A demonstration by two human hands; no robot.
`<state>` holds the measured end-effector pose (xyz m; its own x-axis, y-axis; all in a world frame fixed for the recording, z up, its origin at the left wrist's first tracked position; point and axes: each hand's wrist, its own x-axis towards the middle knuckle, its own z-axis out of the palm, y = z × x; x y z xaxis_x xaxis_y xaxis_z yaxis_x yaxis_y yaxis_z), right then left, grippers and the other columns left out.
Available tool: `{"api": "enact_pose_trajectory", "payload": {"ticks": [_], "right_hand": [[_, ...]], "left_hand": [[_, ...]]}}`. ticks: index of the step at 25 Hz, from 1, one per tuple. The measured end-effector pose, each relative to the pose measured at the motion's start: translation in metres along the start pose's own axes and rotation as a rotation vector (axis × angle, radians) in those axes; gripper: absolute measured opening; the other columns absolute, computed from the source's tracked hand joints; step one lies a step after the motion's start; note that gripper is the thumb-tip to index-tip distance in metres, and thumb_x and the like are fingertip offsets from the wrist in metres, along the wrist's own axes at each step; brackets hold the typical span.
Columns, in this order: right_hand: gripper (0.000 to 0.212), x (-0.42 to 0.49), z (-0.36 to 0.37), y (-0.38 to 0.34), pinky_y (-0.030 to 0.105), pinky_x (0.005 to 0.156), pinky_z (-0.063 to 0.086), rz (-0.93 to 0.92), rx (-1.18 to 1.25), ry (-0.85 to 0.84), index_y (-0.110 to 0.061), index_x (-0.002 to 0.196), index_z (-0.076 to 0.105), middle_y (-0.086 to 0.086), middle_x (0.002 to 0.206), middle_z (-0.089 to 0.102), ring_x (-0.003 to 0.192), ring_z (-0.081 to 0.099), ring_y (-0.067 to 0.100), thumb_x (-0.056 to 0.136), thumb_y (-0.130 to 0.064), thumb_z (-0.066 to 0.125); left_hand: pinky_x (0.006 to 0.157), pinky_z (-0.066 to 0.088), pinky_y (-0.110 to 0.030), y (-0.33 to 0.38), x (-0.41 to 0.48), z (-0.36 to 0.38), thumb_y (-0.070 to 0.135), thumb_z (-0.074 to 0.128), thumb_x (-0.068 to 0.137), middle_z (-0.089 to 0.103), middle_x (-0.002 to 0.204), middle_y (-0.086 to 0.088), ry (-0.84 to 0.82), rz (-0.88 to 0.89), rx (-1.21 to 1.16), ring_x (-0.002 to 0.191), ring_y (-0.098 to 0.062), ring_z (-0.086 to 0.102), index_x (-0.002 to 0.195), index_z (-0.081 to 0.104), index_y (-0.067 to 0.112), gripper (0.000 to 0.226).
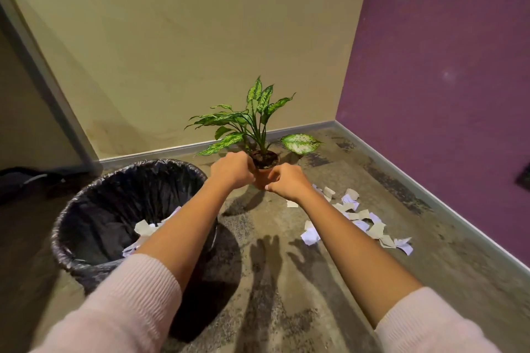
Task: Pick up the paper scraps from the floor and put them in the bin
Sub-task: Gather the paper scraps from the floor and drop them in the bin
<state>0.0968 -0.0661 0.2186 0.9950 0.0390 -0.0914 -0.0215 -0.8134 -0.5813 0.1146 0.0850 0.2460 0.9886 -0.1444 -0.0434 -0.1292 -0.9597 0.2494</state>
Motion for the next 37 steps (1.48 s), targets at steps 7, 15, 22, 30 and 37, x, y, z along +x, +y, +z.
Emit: {"api": "enact_pose_trajectory", "payload": {"ticks": [7,15,22,30,37], "right_hand": [[0.027,-0.028,-0.015,0.106,0.042,0.083,0.056,0.174,-0.09,0.001,-0.005,0.106,0.07,0.019,0.107,0.068,0.096,0.064,0.034,0.081,-0.015,0.066],[0.027,-0.064,0.025,0.217,0.027,0.071,0.049,0.392,-0.111,-0.073,-0.013,0.105,0.07,0.013,0.106,0.069,0.094,0.066,0.029,0.079,-0.014,0.062],[0.042,-0.06,0.064,0.273,0.029,0.084,0.049,0.53,-0.066,-0.1,-0.017,0.121,0.062,0.01,0.117,0.066,0.106,0.063,0.028,0.079,-0.019,0.068],[0.066,-0.025,0.093,0.296,0.04,0.101,0.045,0.494,-0.005,-0.026,-0.024,0.132,0.05,0.007,0.132,0.055,0.122,0.05,0.03,0.073,-0.032,0.078],[0.053,0.02,0.116,0.306,0.044,0.103,0.043,0.451,-0.098,0.036,-0.021,0.132,0.047,0.015,0.132,0.044,0.123,0.045,0.035,0.084,-0.017,0.067]], "left_hand": [[0.09,0.052,-0.037,0.055,0.005,0.094,0.029,0.068,0.081,0.065,0.121,-0.004,-0.223,0.071,0.036,0.113,-0.026,0.061,0.113,0.067,0.03,0.032],[0.086,0.046,-0.032,0.088,-0.005,0.201,0.025,0.066,0.083,0.065,0.12,-0.002,-0.381,0.133,0.08,0.116,-0.025,0.059,0.115,0.067,0.025,0.032],[0.098,0.048,-0.037,0.08,0.019,0.255,0.028,0.07,0.081,0.059,0.132,-0.007,-0.438,0.17,0.105,0.122,-0.027,0.055,0.131,0.056,0.02,0.053],[0.094,0.049,-0.04,0.094,0.049,0.295,0.028,0.08,0.073,0.039,0.133,-0.013,-0.446,0.122,0.021,0.114,-0.034,0.057,0.139,0.038,0.014,0.079],[0.101,0.045,-0.04,0.096,0.084,0.318,0.023,0.08,0.075,0.034,0.143,-0.014,-0.363,0.13,-0.053,0.125,-0.033,0.048,0.152,0.023,0.017,0.095]]}}
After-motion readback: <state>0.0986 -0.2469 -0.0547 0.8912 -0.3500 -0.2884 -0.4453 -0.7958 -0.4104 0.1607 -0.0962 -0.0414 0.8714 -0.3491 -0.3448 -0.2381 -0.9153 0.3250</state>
